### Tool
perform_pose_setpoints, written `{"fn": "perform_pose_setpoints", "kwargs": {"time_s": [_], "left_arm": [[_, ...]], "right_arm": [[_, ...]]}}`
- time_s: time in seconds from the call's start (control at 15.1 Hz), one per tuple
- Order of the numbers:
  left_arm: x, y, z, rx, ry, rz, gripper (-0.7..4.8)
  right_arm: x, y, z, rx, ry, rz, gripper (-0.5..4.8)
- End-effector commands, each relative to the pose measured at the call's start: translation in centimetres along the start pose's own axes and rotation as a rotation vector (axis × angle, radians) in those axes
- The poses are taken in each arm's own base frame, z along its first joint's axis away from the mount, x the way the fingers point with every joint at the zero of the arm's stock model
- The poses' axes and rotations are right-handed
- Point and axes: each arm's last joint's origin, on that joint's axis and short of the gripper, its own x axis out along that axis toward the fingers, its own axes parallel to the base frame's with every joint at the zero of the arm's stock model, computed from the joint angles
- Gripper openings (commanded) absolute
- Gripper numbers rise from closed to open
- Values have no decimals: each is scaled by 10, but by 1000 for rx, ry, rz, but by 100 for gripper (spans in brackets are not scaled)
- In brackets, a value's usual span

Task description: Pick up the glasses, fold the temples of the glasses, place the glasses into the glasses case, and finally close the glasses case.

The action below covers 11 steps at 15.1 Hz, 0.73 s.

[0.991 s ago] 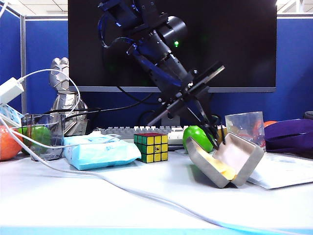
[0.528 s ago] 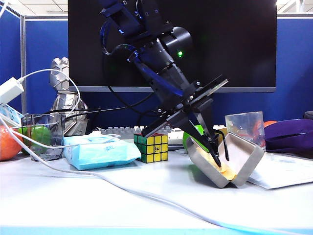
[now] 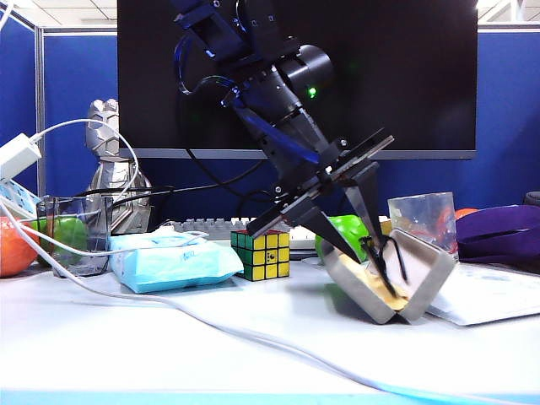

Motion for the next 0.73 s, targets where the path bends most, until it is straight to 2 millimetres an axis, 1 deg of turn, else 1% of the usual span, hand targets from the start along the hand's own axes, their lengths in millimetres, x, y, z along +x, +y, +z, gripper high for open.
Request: {"fn": "perform_pose_setpoints", "kwargs": {"time_s": [0.07, 0.2, 0.33, 0.4, 0.59, 0.66, 0.73], "left_arm": [[-4, -4, -1, 25, 6, -26, 152], [-12, -7, -1, 35, -9, -39, 152], [-26, -12, 0, 61, -54, -43, 151], [-36, -14, 1, 83, -91, -42, 151], [-61, -23, -2, 188, -197, -13, 147], [-66, -23, -3, 221, -216, 10, 138], [-68, -18, -5, 268, -215, 86, 106]], "right_arm": [[0, 1, 2, -10, -10, 5, -1], [0, 1, 2, -9, -9, 4, -1], [0, 0, -1, -7, 11, -3, -1], [-1, -1, -3, -14, 34, -21, -1], [3, -10, -17, 46, 141, -145, -1], [6, -15, -23, 59, 194, -183, -1], [16, -25, -35, 111, 299, -227, -1]]}}
